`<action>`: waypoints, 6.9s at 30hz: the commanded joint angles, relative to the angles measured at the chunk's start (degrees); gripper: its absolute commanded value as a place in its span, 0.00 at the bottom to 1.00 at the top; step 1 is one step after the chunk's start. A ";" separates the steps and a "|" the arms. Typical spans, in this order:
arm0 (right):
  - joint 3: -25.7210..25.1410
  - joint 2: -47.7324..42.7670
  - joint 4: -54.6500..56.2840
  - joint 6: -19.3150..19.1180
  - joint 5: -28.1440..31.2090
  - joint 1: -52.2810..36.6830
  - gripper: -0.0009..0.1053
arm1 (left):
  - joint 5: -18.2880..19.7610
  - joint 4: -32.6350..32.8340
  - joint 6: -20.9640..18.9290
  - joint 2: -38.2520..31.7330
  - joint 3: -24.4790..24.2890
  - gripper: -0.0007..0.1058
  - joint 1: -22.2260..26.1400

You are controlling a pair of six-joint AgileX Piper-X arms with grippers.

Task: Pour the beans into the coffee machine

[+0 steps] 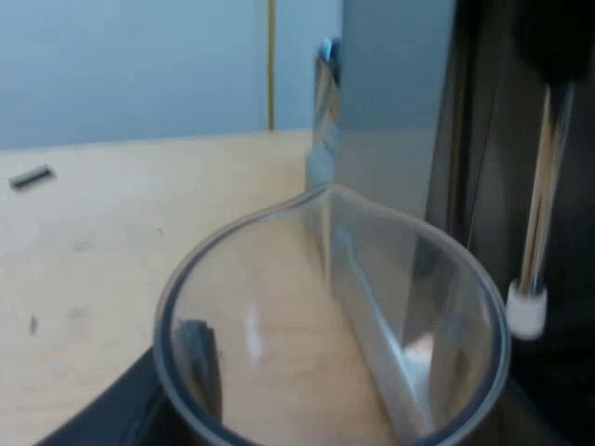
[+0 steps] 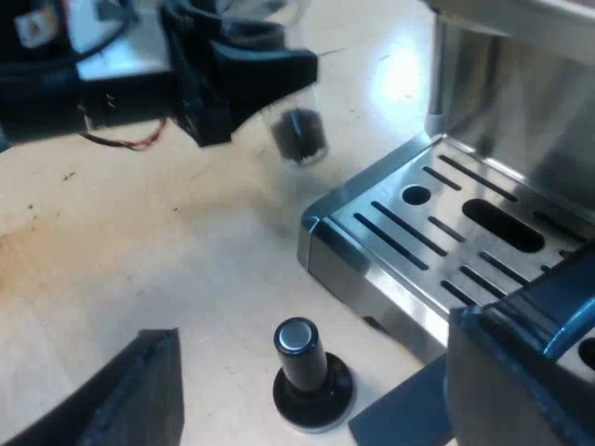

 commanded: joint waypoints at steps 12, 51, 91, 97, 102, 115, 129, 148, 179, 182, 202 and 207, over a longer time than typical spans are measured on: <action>-0.45 -5.73 -7.40 -0.04 0.24 0.20 0.59 | -0.43 20.29 5.12 -24.45 -0.24 0.35 -0.32; -0.45 -11.91 -24.34 3.69 17.17 0.20 0.59 | -3.78 54.20 18.10 -45.39 -21.10 0.35 -0.32; -0.45 -11.91 -24.34 3.69 16.79 0.20 0.59 | -13.56 74.76 21.98 -22.54 -54.87 0.35 -11.22; -0.45 -11.91 -24.34 3.69 16.79 0.20 0.59 | -15.37 74.76 22.96 -16.56 -62.11 0.35 -15.40; -0.45 -11.91 -24.34 3.69 16.79 0.20 0.59 | -15.62 75.97 23.06 -10.89 -68.68 0.35 -17.88; -0.45 -11.91 -24.34 3.69 16.79 0.20 0.59 | -17.87 81.27 23.06 1.74 -83.91 0.35 -21.32; -0.45 -11.91 -24.34 3.69 16.79 0.20 0.59 | -21.84 81.13 25.88 10.12 -89.62 0.35 -27.09; -0.45 -11.91 -23.91 3.69 17.17 0.20 0.59 | -24.34 75.35 45.89 11.81 -89.61 0.35 -27.36; -0.45 -11.91 -23.91 4.03 16.79 0.20 0.59 | -23.88 73.64 88.94 13.64 -89.61 0.35 -28.32; -0.45 -11.91 -23.91 4.03 16.79 0.20 0.59 | -22.18 73.77 91.13 13.64 -89.61 0.35 -28.32; -0.45 -11.91 -23.91 5.33 16.79 0.20 0.59 | -16.24 73.77 110.77 13.64 -89.61 0.35 -28.32; -0.45 -11.91 -23.91 5.33 16.79 0.20 0.59 | -16.24 73.77 113.44 13.64 -89.61 0.35 -28.32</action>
